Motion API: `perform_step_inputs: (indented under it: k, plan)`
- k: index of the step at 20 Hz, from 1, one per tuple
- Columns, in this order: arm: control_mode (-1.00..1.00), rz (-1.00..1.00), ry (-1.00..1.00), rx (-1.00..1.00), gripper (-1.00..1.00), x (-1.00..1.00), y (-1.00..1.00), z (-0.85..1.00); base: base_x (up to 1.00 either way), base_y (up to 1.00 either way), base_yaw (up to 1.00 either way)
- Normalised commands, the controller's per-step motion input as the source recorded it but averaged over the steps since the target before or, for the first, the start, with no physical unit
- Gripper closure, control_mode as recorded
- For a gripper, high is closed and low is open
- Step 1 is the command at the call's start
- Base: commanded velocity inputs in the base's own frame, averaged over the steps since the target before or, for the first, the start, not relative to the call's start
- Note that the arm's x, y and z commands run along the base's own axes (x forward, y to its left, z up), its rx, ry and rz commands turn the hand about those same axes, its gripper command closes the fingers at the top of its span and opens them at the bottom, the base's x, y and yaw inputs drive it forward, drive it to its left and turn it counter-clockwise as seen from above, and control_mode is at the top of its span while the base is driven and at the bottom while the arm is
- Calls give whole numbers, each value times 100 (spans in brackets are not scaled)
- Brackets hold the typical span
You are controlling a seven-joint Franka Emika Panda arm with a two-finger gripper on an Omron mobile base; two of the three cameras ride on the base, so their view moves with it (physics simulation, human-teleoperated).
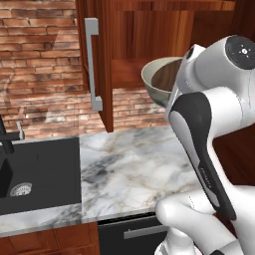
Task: Pick up the bowls on the counter and stack them on top of one another in the open cabinet. Place the smaller bowl on top of the larger bowl.
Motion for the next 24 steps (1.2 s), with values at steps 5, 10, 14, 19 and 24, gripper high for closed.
perform_step_inputs:
  k: [5,10,14,19,24]
  plan:
    - [-100,0,-3,0,100,34,2,0,0,0,0]
    - [-100,0,-8,0,100,28,0,5,0,0,0]
    - [-100,0,-9,0,100,29,0,1,0,0,0]
    - [-100,0,-5,0,100,34,0,0,0,0,0]
    - [-100,0,-3,0,100,31,0,4,0,0,0]
